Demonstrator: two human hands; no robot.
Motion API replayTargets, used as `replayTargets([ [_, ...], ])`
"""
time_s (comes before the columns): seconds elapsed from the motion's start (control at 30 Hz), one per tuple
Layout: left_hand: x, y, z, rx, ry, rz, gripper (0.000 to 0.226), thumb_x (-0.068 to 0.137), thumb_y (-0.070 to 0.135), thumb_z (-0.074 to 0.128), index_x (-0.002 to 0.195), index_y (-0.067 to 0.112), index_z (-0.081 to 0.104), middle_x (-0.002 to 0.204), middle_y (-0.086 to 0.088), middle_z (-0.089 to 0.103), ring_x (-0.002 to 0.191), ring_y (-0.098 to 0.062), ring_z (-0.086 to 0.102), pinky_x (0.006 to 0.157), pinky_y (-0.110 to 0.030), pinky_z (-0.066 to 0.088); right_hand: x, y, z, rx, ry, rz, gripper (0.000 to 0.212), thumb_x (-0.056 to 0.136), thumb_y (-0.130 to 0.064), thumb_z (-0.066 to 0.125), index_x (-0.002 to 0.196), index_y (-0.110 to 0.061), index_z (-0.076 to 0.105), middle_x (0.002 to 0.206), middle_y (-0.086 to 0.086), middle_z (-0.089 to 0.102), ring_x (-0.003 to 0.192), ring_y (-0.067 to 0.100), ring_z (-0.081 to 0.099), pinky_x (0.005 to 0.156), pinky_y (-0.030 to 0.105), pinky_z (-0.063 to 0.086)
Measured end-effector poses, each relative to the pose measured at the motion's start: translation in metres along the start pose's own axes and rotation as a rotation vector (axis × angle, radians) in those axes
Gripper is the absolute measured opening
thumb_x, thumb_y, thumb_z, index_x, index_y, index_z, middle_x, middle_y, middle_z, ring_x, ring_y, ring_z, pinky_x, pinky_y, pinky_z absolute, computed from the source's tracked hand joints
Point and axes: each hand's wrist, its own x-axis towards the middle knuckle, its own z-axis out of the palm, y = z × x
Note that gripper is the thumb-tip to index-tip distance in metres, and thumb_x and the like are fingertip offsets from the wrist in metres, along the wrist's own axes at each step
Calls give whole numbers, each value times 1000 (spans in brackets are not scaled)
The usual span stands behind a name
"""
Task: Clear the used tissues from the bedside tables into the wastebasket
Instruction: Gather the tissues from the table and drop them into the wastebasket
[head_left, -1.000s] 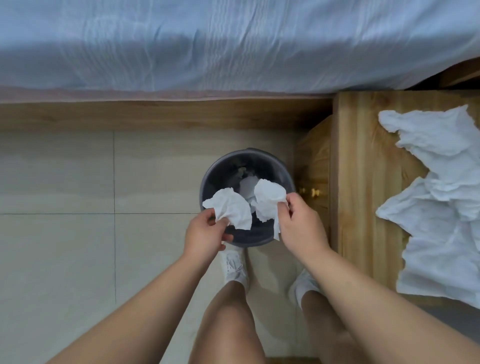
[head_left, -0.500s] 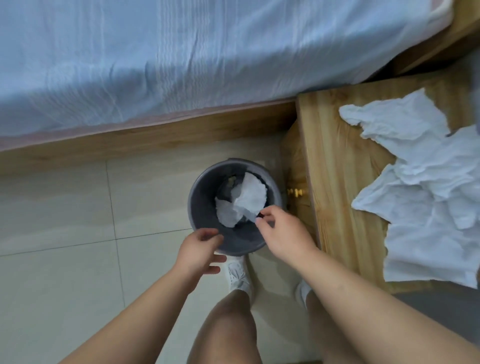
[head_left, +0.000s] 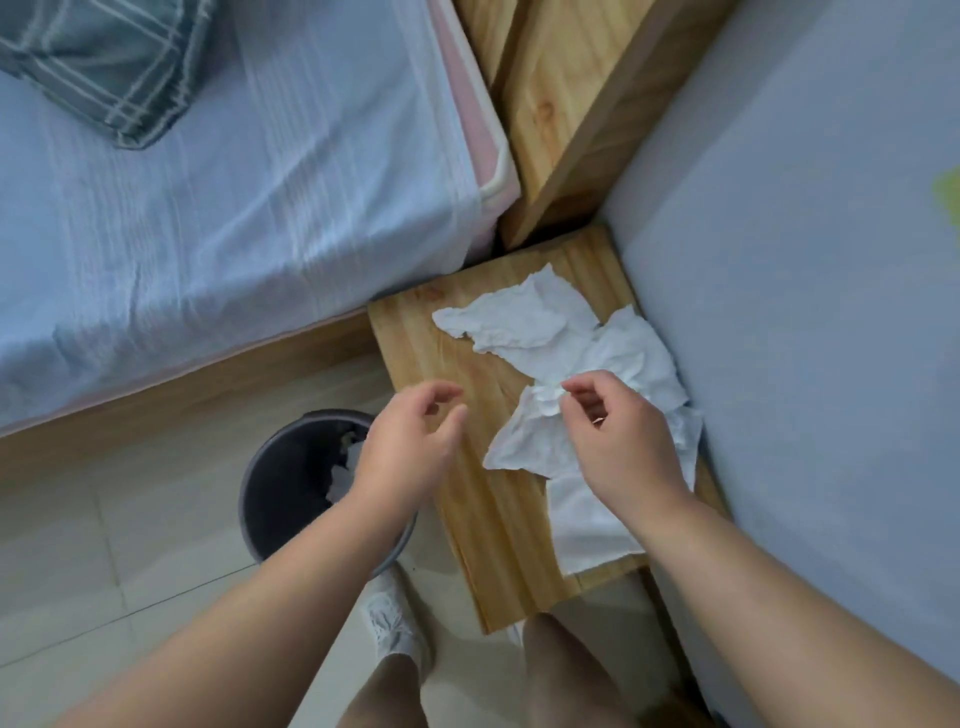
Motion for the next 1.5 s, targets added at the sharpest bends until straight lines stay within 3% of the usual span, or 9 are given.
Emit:
replayTargets([
  [0.23, 67, 46, 39, 454, 17, 330, 46, 105, 33, 59, 151, 30, 54, 161, 5, 49, 149, -24, 41, 107, -43, 49, 54, 33, -21, -186, 95, -58, 28, 96, -15, 65, 123, -14, 72, 120, -1, 68, 108, 19, 64, 91, 29, 49],
  [0.4, 90, 39, 54, 623, -50, 323, 58, 104, 32, 60, 159, 33, 43, 164, -1, 44, 138, -33, 53, 87, -43, 56, 78, 31, 7, -314, -113, -121, 62, 97, -24, 69, 153, -10, 45, 156, 9, 48, 142, 31, 41, 117, 38, 35],
  [0.57, 88, 21, 52, 324, -13, 166, 39, 104, 27, 62, 143, 27, 63, 131, 4, 63, 102, -17, 65, 72, -22, 46, 92, 30, 23, -443, -176, -151, 78, 93, -42, 73, 158, -20, 36, 155, 5, 48, 139, 32, 41, 112, 41, 39],
  [0.7, 70, 13, 40, -33, -26, -33, 13, 104, 31, 61, 106, 34, 73, 87, 14, 70, 77, -9, 65, 63, -27, 48, 100, 24, 31, -601, -118, -194, 44, 97, -34, 68, 140, -27, 62, 129, 5, 61, 119, 29, 52, 94, 39, 44],
  [0.83, 48, 3, 22, -273, 67, -202, 16, 104, 37, 62, 109, 29, 76, 91, 2, 78, 87, -20, 76, 83, -46, 66, 96, 8, 28, -617, -2, -297, 17, 100, -19, 60, 99, -15, 77, 101, 2, 67, 97, 26, 54, 81, 36, 44],
  [0.97, 21, -22, -2, -426, 189, -278, 16, 104, 33, 62, 101, 31, 77, 89, 3, 78, 80, -12, 76, 71, -32, 64, 77, -20, 19, -469, 84, -414, 14, 93, -12, 58, 81, -13, 65, 87, -3, 69, 92, 24, 55, 76, 35, 39],
  [1.1, -16, -60, -27, -462, 257, -345, 16, 104, 31, 62, 100, 35, 77, 90, 5, 78, 78, -12, 73, 76, -39, 62, 43, -48, 27, -243, 91, -424, 12, 99, -13, 55, 93, -14, 65, 82, -5, 63, 90, 16, 52, 76, 34, 43],
  [1.27, -65, -122, -53, -418, 216, -448, 16, 103, 27, 65, 91, 26, 76, 82, -8, 74, 66, -19, 64, 65, -40, 55, -16, -68, 78, -18, -173, -259, 25, 105, -27, 48, 118, -38, 66, 88, -19, 70, 81, 1, 64, 57, 14, 45],
  [1.5, -97, -203, -55, -676, 235, -727, 12, 96, 13, 66, 97, 14, 77, 97, -7, 79, 87, -22, 75, 74, -30, 64, -69, -38, 195, 37, -407, 148, 37, 106, -20, 43, 128, -28, 71, 113, -13, 75, 101, 11, 67, 81, 30, 56],
])
